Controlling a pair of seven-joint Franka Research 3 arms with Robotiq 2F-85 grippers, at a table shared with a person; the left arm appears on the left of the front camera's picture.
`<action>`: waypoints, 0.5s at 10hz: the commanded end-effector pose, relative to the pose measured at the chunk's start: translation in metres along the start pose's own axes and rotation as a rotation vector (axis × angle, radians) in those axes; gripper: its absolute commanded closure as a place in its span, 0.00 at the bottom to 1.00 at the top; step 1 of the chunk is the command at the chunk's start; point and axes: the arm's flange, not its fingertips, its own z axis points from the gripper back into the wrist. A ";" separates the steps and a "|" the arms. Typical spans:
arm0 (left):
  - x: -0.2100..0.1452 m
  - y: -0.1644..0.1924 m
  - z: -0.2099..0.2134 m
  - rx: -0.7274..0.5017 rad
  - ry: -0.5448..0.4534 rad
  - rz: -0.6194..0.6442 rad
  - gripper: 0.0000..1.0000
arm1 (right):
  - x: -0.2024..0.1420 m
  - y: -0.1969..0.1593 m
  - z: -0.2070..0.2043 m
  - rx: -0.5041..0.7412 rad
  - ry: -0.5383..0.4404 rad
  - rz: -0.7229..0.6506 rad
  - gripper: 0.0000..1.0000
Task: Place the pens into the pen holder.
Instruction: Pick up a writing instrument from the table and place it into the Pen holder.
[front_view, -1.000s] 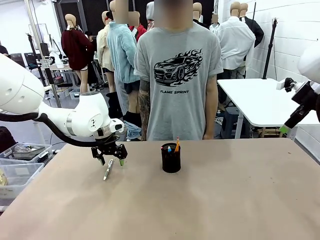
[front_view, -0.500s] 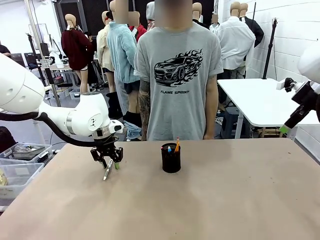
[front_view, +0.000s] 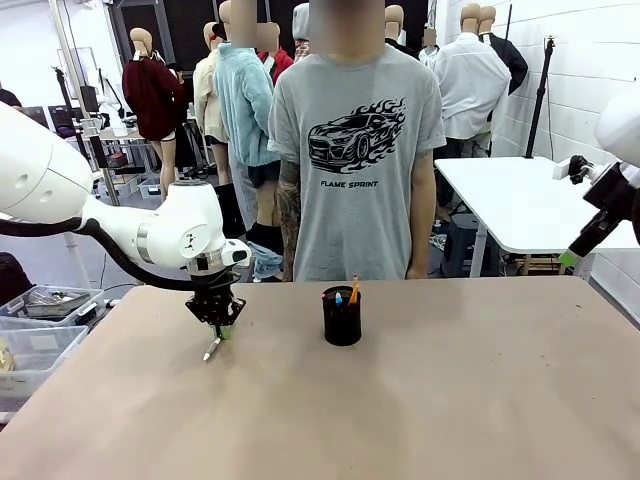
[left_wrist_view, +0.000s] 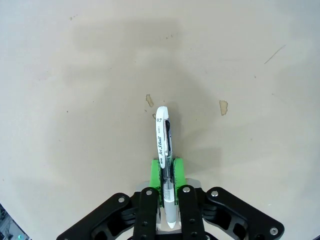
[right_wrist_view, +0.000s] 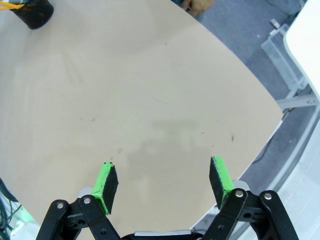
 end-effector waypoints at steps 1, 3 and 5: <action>-0.001 -0.006 -0.013 0.034 0.048 0.011 1.00 | -0.002 -0.001 -0.002 0.001 -0.017 0.016 0.08; -0.004 -0.005 -0.006 -0.090 0.056 -0.045 1.00 | -0.002 -0.001 -0.002 0.001 -0.017 0.016 0.08; -0.015 -0.004 0.028 -0.325 -0.038 -0.192 1.00 | -0.002 -0.001 -0.002 0.001 -0.017 0.016 0.08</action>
